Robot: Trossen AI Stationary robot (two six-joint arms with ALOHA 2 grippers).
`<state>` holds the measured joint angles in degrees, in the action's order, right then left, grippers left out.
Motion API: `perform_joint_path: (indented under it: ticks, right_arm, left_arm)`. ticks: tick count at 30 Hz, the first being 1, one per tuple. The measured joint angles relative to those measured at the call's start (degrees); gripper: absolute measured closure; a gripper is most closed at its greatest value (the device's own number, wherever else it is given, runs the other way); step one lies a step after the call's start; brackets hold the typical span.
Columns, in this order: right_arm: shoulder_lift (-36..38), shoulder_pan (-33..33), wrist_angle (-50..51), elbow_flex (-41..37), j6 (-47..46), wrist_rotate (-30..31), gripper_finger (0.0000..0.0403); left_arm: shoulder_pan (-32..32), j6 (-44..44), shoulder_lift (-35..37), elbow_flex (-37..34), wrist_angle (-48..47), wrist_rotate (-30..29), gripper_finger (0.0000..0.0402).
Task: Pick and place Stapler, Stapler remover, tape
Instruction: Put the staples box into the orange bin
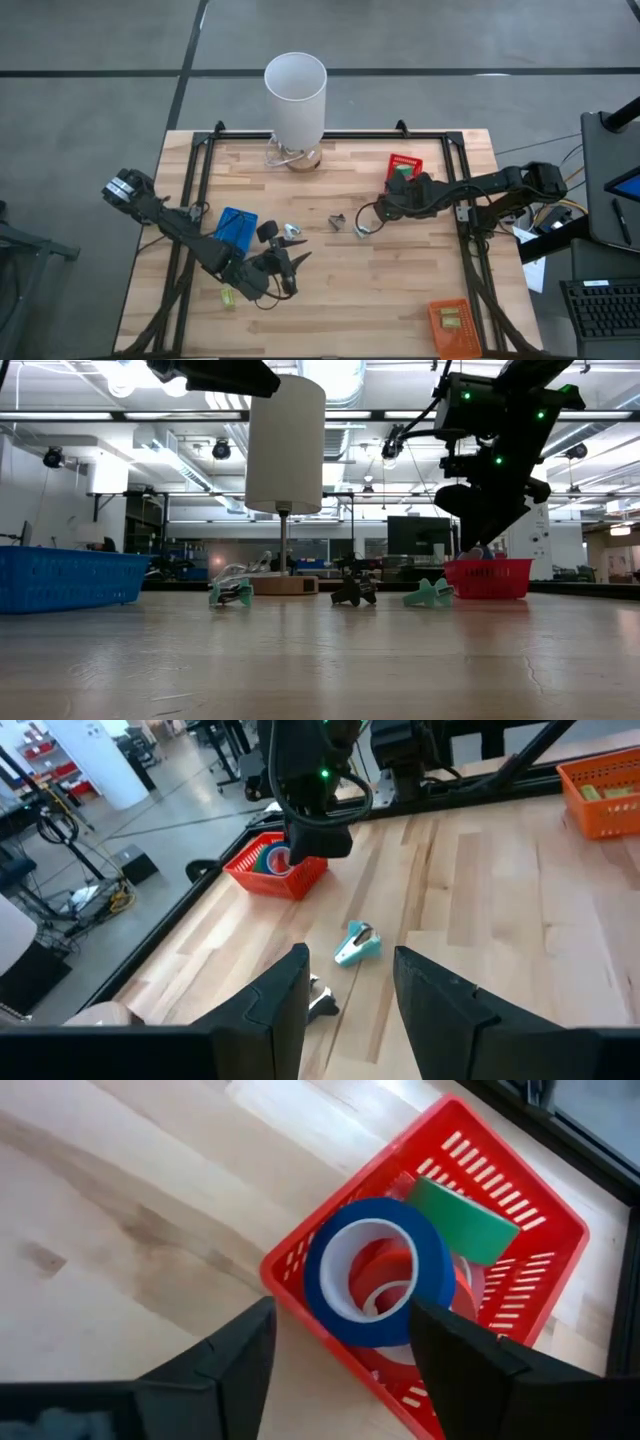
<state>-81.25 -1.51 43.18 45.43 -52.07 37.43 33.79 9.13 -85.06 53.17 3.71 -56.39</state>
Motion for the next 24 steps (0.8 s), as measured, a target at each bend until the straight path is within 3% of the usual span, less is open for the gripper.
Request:
perform_joint_path:
  ticks: [6,9,17,24]
  right_arm:
    - [1.61,2.62,-0.06,0.27,1.74,0.10,0.0172]
    - [3.34,5.13,0.02,0.76,3.09,0.02,0.0174]
    - [10.64,14.42,-0.37,1.58,4.61,1.21,0.0178]
    - [15.55,22.38,-9.73,1.55,12.41,14.04,0.0173]
  left_arm:
    - [1.15,0.68,0.20,0.00,-0.94,0.72,0.0252]
    - [1.96,3.83,1.77,0.07,-5.03,5.18,0.0252]
    - [4.48,38.41,5.96,0.09,-24.38,20.09,0.0252]
    - [11.16,64.98,3.69,0.04,-35.74,27.19,0.0252]
